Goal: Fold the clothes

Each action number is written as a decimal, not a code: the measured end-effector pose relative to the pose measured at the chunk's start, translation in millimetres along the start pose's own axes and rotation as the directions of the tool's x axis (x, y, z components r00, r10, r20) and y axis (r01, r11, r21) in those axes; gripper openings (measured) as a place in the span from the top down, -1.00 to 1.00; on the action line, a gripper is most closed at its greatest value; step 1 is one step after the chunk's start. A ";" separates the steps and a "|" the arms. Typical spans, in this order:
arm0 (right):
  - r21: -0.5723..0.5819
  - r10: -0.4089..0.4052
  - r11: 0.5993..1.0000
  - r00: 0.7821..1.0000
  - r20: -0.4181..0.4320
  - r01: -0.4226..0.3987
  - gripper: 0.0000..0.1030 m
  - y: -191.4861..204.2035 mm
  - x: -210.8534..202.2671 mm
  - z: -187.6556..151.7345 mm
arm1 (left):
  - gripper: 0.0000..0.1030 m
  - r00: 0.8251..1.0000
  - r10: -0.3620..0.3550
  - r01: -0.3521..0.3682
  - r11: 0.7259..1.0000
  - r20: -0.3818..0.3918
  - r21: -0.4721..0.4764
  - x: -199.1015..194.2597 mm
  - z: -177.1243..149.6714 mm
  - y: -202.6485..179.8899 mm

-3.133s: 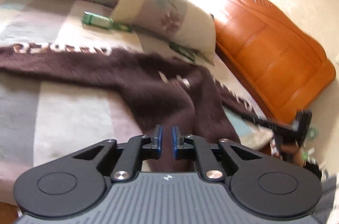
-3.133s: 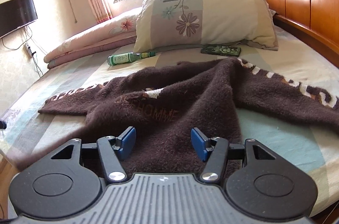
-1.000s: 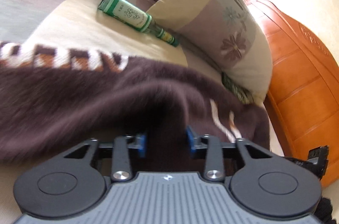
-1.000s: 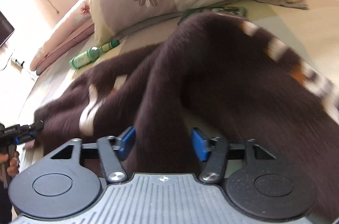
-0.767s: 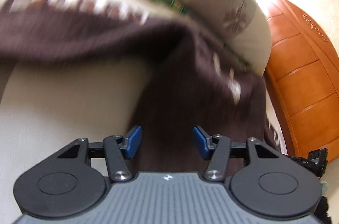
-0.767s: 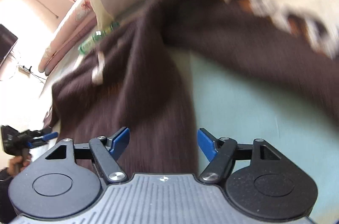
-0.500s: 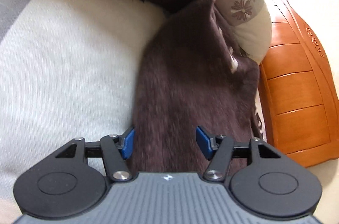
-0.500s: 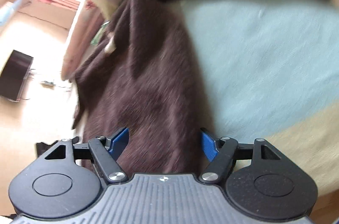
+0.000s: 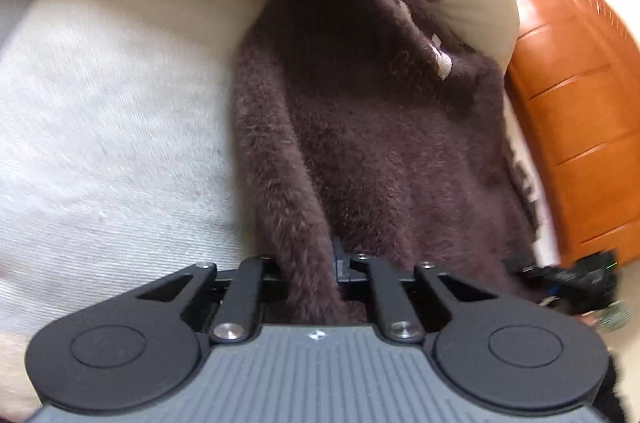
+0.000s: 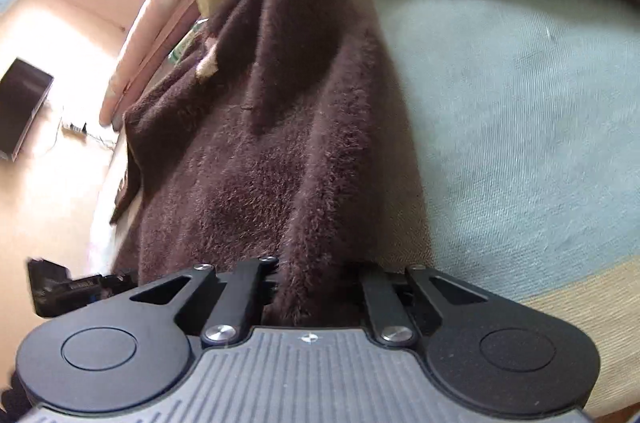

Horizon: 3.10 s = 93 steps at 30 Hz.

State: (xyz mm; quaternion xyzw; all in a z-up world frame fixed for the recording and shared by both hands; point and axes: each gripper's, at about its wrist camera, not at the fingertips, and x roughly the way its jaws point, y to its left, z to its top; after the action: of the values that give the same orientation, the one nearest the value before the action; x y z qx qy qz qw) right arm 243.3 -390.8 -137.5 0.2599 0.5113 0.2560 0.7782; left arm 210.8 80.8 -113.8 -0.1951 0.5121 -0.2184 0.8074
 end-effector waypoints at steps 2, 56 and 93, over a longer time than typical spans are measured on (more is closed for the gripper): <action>-0.044 -0.031 0.999 0.999 0.018 0.031 0.79 8.3 -7.9 0.5 | 0.87 0.999 -0.011 0.009 0.999 0.040 0.032 -15.1 -4.4 -9.1; 0.283 -0.255 0.950 0.850 0.461 0.132 0.72 -72.9 1.7 167.6 | -0.22 0.999 0.005 -0.023 0.908 0.044 0.418 129.5 87.6 -106.8; -0.393 -0.270 0.848 0.928 0.258 0.356 0.13 75.5 73.5 93.1 | -0.32 0.981 0.133 -0.185 0.864 0.141 0.469 113.7 93.4 -71.7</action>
State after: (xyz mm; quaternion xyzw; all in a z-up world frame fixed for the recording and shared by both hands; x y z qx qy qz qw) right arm 345.3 -299.8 -104.0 0.0168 0.3994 0.2057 0.8932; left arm 328.2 -32.9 -122.2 0.0427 0.4137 -0.2605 0.8713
